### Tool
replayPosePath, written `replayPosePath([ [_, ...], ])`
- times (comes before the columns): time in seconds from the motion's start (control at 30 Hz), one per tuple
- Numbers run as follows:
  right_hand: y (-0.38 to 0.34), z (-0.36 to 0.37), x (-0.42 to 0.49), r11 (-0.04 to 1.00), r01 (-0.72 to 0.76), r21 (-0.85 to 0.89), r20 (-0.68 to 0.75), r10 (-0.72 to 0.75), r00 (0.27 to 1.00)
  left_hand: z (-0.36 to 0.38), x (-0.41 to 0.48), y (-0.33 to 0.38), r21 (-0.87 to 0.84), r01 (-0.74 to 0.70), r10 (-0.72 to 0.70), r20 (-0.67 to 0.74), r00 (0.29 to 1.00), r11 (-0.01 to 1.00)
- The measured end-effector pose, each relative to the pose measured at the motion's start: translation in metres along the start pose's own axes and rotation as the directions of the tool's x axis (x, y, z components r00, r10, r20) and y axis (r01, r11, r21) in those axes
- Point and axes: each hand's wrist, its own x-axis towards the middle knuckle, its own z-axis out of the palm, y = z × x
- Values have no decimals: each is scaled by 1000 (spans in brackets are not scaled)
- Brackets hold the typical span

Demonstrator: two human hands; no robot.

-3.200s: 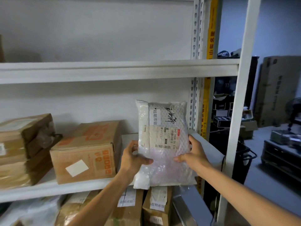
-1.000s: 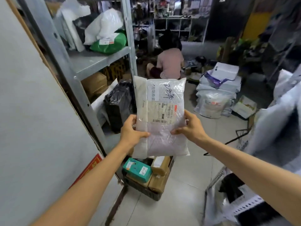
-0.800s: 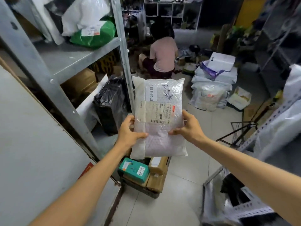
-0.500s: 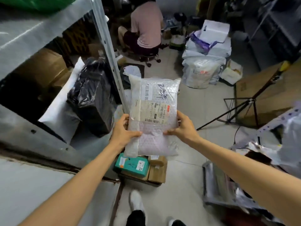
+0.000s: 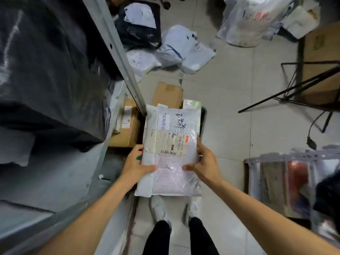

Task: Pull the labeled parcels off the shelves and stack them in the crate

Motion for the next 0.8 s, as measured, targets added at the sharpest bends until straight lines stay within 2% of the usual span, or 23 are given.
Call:
replayPosePath([
  [0.3, 93, 84, 84, 993, -85, 79, 9, 84, 996, 5, 106, -97, 47, 68, -68, 2, 998, 997],
  [0.53, 124, 122, 125, 989, -109, 102, -18, 112, 994, -3, 162, -130, 117, 77, -74, -27, 997, 990],
  [0.8, 141, 129, 145, 979, -190, 73, -11, 191, 982, 6, 179, -142, 172, 88, -85, -27, 996, 981],
])
